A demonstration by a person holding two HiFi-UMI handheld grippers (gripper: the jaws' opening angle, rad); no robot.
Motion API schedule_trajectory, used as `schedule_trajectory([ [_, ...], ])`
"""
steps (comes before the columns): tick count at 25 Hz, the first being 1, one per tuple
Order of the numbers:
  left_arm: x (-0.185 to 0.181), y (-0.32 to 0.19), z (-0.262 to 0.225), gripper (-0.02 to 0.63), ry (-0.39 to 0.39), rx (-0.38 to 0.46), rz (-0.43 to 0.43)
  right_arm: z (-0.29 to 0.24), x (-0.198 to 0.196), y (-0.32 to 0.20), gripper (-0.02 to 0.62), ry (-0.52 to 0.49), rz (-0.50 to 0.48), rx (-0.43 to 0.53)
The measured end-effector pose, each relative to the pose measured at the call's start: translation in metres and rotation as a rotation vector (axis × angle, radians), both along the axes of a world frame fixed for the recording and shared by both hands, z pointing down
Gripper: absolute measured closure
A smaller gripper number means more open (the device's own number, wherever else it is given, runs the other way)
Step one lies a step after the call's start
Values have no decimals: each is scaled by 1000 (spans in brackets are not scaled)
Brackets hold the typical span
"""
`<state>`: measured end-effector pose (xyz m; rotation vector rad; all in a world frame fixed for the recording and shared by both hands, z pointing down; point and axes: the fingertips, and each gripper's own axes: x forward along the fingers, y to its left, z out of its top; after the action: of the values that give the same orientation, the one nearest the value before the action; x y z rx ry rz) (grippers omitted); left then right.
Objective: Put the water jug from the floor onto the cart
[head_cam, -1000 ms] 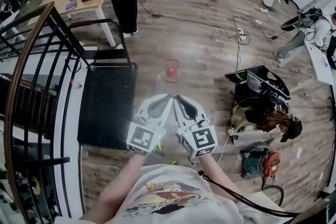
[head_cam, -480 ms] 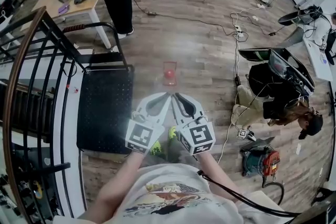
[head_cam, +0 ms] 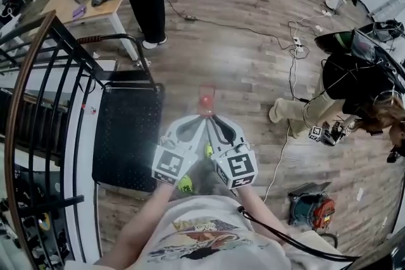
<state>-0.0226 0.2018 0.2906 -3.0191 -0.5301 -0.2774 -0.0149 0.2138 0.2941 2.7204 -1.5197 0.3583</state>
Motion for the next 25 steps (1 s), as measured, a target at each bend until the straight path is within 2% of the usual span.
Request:
schedule_trajectory([
  [11, 115, -20, 21, 594, -13, 12, -56, 27, 114, -20, 565, -39, -67, -15],
  [16, 163, -28, 38, 594, -53, 33, -77, 43, 160, -28, 565, -66, -101, -24],
  [25, 221, -40, 81, 592, -113, 24, -81, 84, 218, -40, 565, -100, -125, -62],
])
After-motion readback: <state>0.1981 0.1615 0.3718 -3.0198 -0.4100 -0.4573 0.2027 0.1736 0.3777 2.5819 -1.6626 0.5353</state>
